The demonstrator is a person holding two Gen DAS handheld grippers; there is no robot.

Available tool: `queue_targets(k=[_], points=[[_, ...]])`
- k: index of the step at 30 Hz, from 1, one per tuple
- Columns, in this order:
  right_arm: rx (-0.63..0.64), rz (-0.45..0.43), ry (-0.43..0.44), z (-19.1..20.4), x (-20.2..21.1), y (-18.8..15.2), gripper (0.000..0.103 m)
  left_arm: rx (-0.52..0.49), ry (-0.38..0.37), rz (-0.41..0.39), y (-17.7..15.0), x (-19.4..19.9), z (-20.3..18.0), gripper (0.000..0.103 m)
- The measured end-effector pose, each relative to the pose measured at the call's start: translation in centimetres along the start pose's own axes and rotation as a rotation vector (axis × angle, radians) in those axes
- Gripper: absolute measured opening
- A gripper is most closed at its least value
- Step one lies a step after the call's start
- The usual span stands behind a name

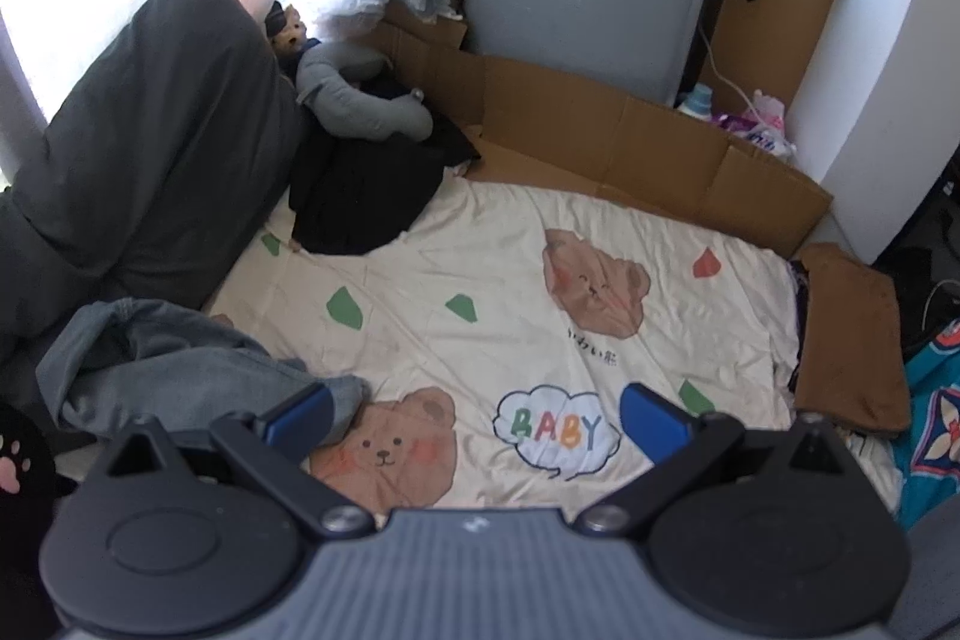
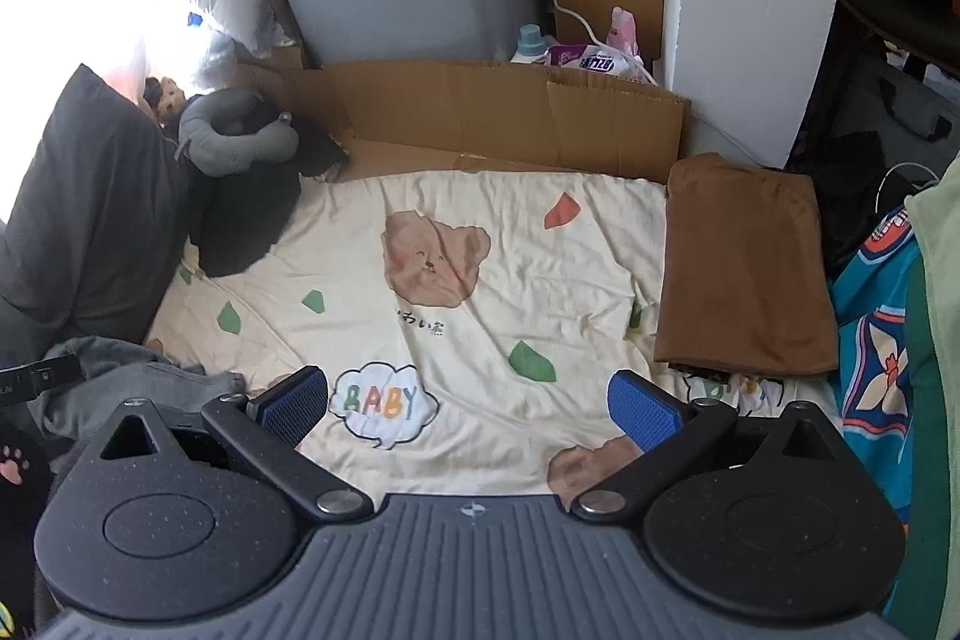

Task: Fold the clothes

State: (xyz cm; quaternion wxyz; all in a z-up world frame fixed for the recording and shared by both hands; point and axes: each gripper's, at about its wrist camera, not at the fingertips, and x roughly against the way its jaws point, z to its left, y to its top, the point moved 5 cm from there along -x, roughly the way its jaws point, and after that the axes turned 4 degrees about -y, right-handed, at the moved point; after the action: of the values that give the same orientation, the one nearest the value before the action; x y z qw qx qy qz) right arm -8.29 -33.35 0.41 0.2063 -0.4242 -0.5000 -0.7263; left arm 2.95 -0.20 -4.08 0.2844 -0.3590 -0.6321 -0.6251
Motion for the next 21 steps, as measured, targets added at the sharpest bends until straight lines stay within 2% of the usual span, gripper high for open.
queue_targets(k=[3, 5, 7, 9, 13, 21], points=[[-0.015, -0.002, 0.021, -0.1, -0.2, -0.3, 0.103, -0.001, -0.018, -0.003, 0.1, -0.2, -0.5, 0.103], [0.008, 0.004, 0.007, -0.3, -0.9, -1.1, 0.103, -0.010, -0.019, -0.018, -1.0, -0.3, -1.3, 0.103], [0.010, 0.051, 0.005, -0.1, -2.0, -0.8, 0.103, -0.021, 0.005, 0.040, -0.7, -1.4, -2.1, 0.103], [0.019, 0.032, 0.016, 0.1, -1.9, -0.8, 0.103, -0.024, 0.017, 0.066, -0.7, -2.5, -2.9, 0.103], [0.030, 0.035, 0.039, 0.3, -2.8, -0.7, 0.103, -0.026, 0.040, 0.053, -1.1, -3.4, -3.5, 0.103], [0.036, 0.010, 0.032, 0.4, -2.4, -0.9, 0.103, -0.011, 0.048, 0.039, -1.5, -4.2, -3.6, 0.103]])
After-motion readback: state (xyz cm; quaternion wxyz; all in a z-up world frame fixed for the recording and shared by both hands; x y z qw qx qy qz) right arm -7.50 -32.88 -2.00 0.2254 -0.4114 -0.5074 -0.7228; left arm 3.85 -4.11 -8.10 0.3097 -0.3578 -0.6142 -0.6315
